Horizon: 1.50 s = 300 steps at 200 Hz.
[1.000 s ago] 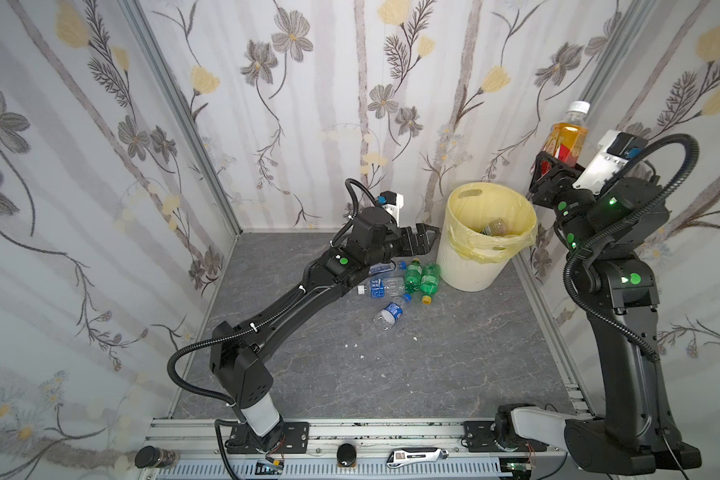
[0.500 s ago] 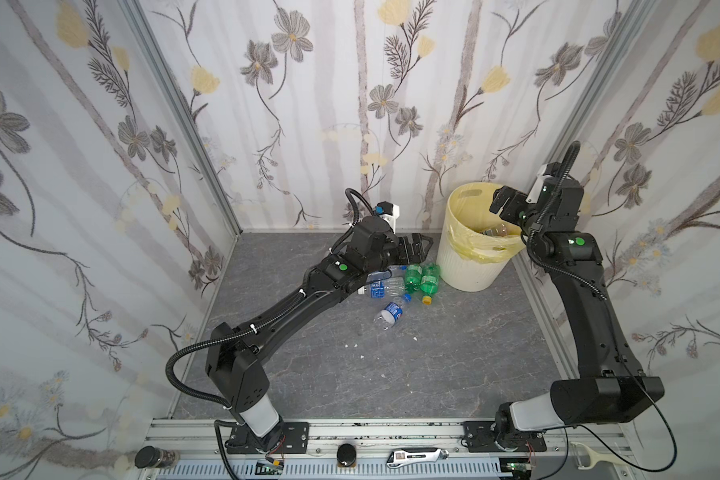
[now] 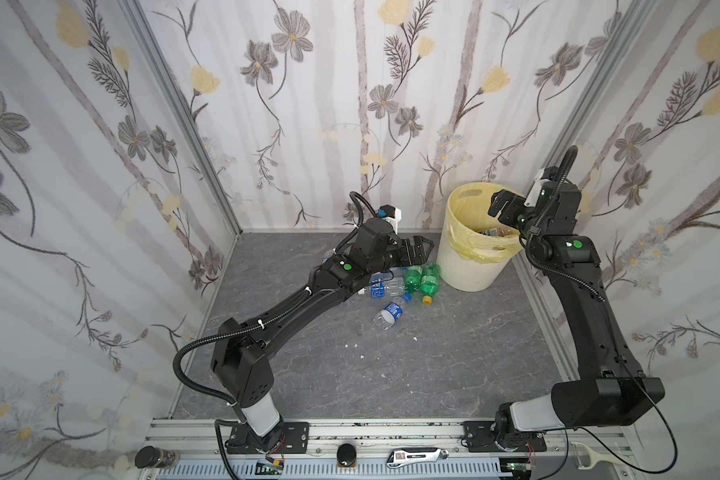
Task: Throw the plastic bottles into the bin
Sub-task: 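Move the right gripper back toward the pile while the left gripper lowers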
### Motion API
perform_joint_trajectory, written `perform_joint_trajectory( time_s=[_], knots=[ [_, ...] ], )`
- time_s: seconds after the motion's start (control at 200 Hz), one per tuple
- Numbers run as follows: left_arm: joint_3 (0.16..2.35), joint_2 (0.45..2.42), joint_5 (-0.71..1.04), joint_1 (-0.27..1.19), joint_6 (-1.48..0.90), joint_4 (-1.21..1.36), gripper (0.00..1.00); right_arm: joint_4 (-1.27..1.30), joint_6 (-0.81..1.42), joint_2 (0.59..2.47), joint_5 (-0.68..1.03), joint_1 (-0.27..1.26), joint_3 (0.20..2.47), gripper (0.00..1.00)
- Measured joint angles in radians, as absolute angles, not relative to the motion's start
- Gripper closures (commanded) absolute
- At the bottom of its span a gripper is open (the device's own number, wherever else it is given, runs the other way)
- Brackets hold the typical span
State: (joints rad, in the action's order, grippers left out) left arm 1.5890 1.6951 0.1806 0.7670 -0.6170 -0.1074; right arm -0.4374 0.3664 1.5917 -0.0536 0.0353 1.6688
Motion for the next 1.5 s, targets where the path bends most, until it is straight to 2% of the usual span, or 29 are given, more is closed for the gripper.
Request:
perform_joint_trajectory(
  time_s=[0.38, 0.934, 1.204, 1.499],
  knots=[
    [1.513, 1.697, 0.173, 0.762, -0.636, -0.108, 0.0, -0.404, 0.384, 1.507, 0.005, 0.087, 1.575, 0.0],
    [1.184, 1.554, 0.139, 0.753, -0.575, -0.107, 0.0, -0.391, 0.382, 1.427, -0.01, 0.362, 1.24, 0.0],
    [1.091, 1.534, 0.099, 0.753, -0.463, -0.103, 0.0, -0.361, 0.412, 1.424, -0.015, 0.513, 1.075, 0.0],
    [1.021, 1.569, 0.082, 0.753, -0.383, -0.101, 0.0, -0.281, 0.468, 1.385, -0.002, 0.556, 0.894, 0.0]
  ],
)
